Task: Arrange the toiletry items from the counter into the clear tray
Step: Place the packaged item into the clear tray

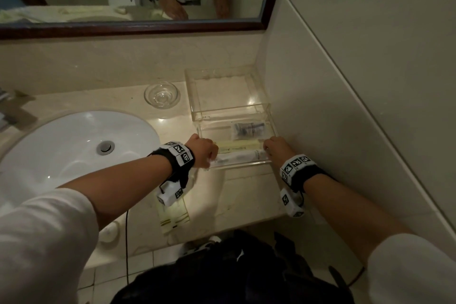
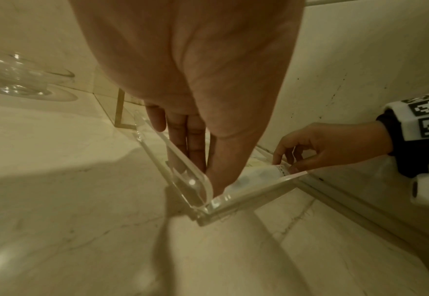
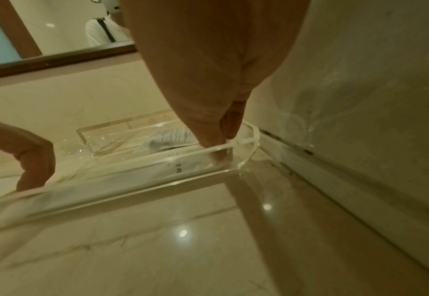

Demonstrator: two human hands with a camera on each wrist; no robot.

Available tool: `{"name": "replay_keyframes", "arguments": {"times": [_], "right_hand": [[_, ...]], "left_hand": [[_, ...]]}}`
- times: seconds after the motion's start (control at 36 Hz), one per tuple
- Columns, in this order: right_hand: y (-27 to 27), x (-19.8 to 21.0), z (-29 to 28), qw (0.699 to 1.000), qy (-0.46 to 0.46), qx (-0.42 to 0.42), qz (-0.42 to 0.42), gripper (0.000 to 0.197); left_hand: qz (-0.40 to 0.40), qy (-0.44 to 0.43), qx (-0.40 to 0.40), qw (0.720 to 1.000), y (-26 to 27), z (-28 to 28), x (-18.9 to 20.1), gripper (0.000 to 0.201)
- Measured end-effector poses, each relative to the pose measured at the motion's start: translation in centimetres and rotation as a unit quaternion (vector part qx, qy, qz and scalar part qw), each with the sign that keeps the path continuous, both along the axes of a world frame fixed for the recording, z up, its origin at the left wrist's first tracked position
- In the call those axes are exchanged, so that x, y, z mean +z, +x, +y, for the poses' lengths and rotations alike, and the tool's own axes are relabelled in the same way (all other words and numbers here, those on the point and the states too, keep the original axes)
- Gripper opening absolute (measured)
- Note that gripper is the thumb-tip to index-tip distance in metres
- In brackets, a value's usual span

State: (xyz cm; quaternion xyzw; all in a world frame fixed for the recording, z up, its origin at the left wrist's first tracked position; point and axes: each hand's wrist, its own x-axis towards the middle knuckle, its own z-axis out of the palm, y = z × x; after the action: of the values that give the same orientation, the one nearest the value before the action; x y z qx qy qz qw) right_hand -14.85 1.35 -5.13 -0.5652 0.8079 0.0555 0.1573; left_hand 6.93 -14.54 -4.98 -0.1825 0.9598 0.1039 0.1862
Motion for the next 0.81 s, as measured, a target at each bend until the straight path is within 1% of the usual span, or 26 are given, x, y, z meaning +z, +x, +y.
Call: {"name": "replay_keyframes", "arguments": {"times": [0.08, 0.17, 0.22, 0.33, 0.5, 0.64, 0.75, 0.81], "right_hand": [[0.3, 0.2, 0.0, 0.998, 0.025, 0.0, 0.064, 0.025], [0.5, 0.2, 0.1, 0.995, 0.033, -0.015, 0.091, 0.025], [0.6, 0.3, 0.3, 0.996, 0.021, -0.03, 0.078, 0.027], [0.6, 0.5, 0.5, 0.999, -0.01, -0.029, 0.041, 0.029], [1.0, 0.9, 0.3, 0.999, 0.005, -0.033, 0.016, 0.027], [0.3, 1.0, 0.2, 0.999, 0.008, -0.039, -0.023, 0.024], [0.0, 0.8, 0.2, 0.998, -0.002, -0.043, -0.054, 0.024], [-0.1, 0.7, 0.3, 0.997, -0.016, -0.049, -0.064, 0.023]], "left_hand": [[-0.008, -0.017, -0.003, 1.0, -0.2, 0.1, 0.2, 0.023], [-0.016, -0.032, -0.008, 0.999, -0.4, 0.2, 0.5, 0.018], [-0.023, -0.033, -0.011, 0.999, -0.5, 0.5, 0.7, 0.014], [-0.031, -0.038, -0.023, 0.999, -0.5, 0.8, 0.8, 0.017], [-0.025, -0.02, -0.018, 0.999, -0.6, 0.7, 0.8, 0.016], [-0.014, -0.003, -0.014, 1.0, -0.5, 0.6, 0.8, 0.018], [0.001, -0.002, -0.016, 1.0, -0.5, 0.5, 0.6, 0.023], [-0.007, 0.004, -0.019, 1.0, -0.5, 0.6, 0.7, 0.023]]}}
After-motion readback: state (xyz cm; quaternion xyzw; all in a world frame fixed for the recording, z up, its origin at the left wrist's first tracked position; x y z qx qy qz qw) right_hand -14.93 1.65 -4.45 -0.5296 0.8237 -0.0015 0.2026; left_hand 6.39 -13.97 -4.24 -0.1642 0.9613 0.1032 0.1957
